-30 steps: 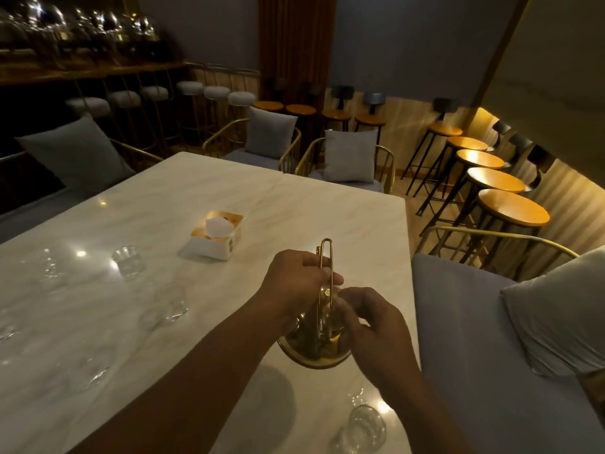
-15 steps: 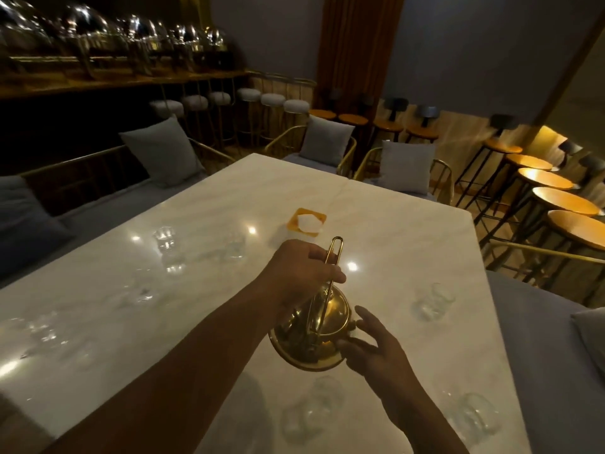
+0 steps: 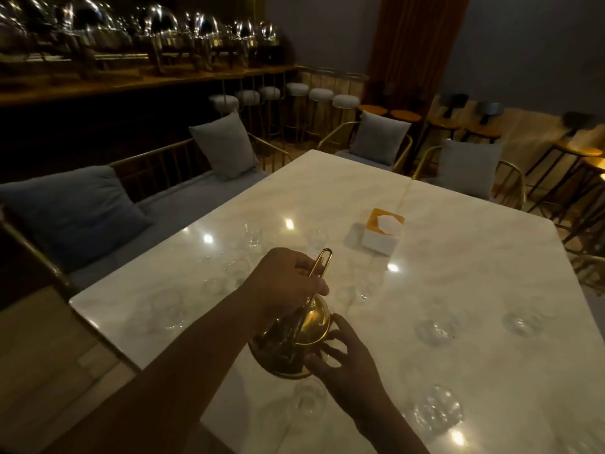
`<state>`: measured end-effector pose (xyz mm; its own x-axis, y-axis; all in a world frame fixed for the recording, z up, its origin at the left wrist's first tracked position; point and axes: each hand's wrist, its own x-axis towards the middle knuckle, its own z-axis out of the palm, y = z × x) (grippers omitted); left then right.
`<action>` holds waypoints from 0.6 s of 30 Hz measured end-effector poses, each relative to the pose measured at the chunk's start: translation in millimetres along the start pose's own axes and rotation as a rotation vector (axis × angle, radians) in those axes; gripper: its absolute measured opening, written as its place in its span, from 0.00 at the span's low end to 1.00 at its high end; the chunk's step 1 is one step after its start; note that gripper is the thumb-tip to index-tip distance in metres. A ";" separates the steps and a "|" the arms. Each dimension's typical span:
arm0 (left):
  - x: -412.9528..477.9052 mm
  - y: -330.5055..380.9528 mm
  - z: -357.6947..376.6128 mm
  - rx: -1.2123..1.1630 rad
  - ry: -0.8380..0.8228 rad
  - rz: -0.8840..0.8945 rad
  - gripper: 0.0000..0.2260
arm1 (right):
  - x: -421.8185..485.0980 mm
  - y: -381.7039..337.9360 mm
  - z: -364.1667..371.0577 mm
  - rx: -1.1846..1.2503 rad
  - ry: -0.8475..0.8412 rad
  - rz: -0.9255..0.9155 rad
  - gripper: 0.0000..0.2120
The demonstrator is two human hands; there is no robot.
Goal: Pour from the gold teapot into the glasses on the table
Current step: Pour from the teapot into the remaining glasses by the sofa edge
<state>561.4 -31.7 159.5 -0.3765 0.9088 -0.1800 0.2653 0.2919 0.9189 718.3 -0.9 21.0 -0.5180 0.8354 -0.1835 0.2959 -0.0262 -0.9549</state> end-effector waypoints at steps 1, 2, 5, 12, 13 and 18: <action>3.0 -3.9 -11.8 0.006 0.016 -0.004 0.10 | 8.1 -2.0 11.2 -0.017 0.000 -0.007 0.37; 7.0 -7.9 -23.5 0.012 0.031 -0.009 0.09 | 17.5 -3.9 23.0 -0.023 -0.003 -0.016 0.37; 23.7 -20.2 -58.9 0.031 0.080 -0.036 0.09 | 49.3 -9.0 59.7 -0.062 -0.013 -0.041 0.38; 82.6 -47.1 -145.8 0.116 0.115 -0.054 0.09 | 129.2 -30.7 140.5 -0.102 -0.006 -0.125 0.38; 90.6 -49.5 -157.6 0.123 0.123 -0.056 0.09 | 140.6 -35.0 150.4 -0.116 -0.004 -0.139 0.38; 130.5 -63.6 -215.2 0.170 0.168 -0.056 0.09 | 198.5 -60.6 199.9 -0.171 -0.030 -0.149 0.39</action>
<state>304.4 4.2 153.0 -0.5336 0.8315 -0.1548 0.3798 0.3991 0.8346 437.1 56.8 -4.3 -0.5892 0.8062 -0.0530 0.3452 0.1919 -0.9187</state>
